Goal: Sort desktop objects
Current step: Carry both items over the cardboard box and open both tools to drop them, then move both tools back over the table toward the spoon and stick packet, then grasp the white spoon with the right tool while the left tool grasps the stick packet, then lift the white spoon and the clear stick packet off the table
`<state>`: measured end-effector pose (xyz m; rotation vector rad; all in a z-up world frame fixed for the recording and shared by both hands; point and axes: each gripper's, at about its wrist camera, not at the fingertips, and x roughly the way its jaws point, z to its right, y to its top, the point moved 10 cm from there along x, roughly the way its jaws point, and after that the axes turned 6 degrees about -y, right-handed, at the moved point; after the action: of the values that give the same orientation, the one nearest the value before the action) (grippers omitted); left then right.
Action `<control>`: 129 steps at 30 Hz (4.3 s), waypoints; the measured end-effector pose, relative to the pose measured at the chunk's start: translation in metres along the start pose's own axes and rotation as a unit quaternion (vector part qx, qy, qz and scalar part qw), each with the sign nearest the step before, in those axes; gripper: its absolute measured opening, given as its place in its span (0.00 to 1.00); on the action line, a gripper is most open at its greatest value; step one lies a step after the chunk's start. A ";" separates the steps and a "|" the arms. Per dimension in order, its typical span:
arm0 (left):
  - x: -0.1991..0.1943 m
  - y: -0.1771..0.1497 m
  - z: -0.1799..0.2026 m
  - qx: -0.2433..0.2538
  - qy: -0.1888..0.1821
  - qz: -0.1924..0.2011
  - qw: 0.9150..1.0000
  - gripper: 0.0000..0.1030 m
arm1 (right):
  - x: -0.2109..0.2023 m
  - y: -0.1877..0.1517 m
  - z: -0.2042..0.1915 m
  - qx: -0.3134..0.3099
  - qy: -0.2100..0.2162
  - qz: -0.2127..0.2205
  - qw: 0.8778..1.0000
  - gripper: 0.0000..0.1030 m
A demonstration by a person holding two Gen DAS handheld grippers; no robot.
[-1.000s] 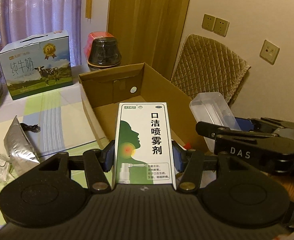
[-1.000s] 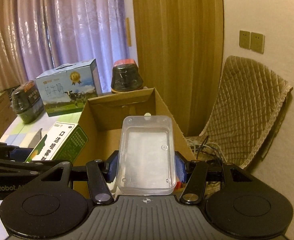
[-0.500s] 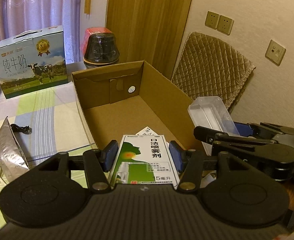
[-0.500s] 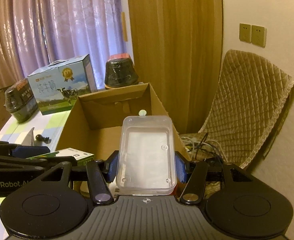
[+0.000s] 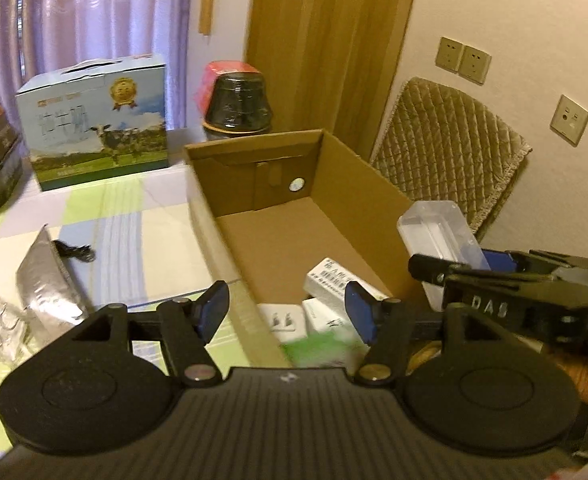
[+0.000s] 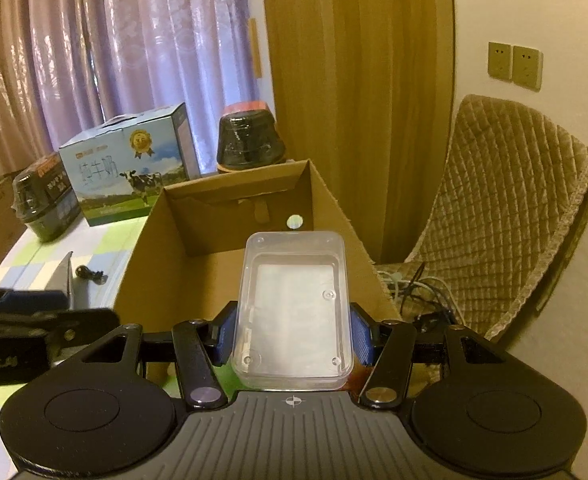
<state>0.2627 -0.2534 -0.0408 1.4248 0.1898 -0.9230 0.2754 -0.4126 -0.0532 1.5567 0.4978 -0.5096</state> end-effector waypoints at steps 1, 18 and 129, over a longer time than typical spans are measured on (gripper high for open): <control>-0.003 -0.002 -0.003 -0.004 0.002 0.001 1.000 0.59 | 0.000 0.000 -0.002 -0.001 0.002 0.001 1.000 0.52; -0.053 -0.054 -0.061 -0.049 0.036 -0.006 0.998 0.63 | -0.022 -0.005 -0.021 0.022 0.029 0.007 0.999 0.71; -0.060 -0.181 -0.243 0.034 0.075 -0.093 0.992 0.59 | 0.027 -0.169 -0.263 -0.175 0.120 -0.093 0.973 0.30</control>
<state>0.2051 0.0120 -0.1875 1.5608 0.4125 -0.9804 0.2021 -0.1426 -0.1941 1.2431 0.8774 -0.3520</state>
